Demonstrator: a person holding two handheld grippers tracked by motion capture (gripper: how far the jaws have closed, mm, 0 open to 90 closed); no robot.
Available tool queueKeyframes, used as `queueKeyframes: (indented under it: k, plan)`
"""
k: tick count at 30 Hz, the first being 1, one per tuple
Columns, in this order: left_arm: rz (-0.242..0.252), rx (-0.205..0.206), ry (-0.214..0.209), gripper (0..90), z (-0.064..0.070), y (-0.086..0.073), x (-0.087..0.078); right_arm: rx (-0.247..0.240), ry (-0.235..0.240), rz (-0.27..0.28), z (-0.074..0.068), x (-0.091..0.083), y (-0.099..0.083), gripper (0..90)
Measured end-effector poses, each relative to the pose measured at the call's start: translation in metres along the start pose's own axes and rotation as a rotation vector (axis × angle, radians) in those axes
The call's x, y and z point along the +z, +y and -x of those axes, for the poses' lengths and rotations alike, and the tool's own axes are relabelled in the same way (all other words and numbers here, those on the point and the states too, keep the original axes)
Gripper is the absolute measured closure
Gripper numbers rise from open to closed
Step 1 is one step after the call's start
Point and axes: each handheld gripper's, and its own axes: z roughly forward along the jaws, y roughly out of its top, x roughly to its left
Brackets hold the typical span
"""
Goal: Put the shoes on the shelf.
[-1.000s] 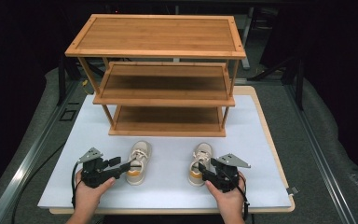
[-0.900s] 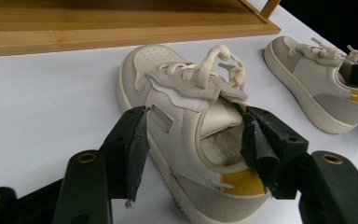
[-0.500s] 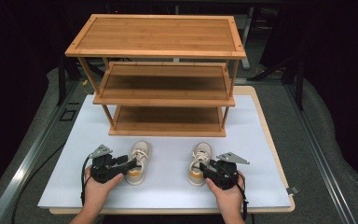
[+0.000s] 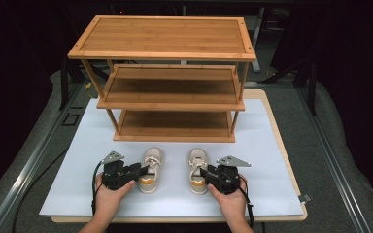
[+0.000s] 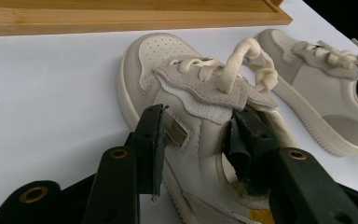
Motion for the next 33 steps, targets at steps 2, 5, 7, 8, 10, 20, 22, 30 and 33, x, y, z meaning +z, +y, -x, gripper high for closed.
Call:
queueKeyframes:
  k: [2,5,7,8,10,20,22,30,33]
  plan:
    - [0.001,-0.003,-0.002,57.9,0.004,0.000,0.003,0.011,0.015,0.007,-0.002,0.003,0.001,62.2]
    - [-0.001,0.000,-0.003,57.8,0.010,0.001,0.007,0.000,0.018,-0.002,-0.008,0.006,0.002,62.7]
    - [-0.007,0.002,-0.006,57.8,0.012,0.003,0.011,0.001,0.034,-0.004,-0.011,0.009,0.003,62.9]
    - [-0.004,-0.002,-0.008,57.8,0.014,0.003,0.013,0.001,0.038,-0.002,-0.012,0.010,0.003,62.8]
    - [-0.003,0.003,-0.007,57.8,0.017,0.004,0.015,0.008,0.031,0.001,-0.016,0.012,0.003,62.8]
    - [0.004,-0.008,-0.015,57.7,0.021,0.002,0.017,0.006,0.068,0.003,-0.034,0.025,0.005,62.7]
    - [0.002,-0.009,-0.019,57.7,0.021,0.002,0.017,0.005,0.052,0.005,-0.036,0.026,0.005,62.7]
    - [-0.005,-0.013,-0.028,58.4,0.024,0.003,0.020,0.012,0.049,0.006,-0.038,0.029,0.006,62.8]
    - [-0.007,-0.005,-0.028,58.7,0.025,0.005,0.023,0.028,0.042,0.009,-0.038,0.031,0.008,62.6]
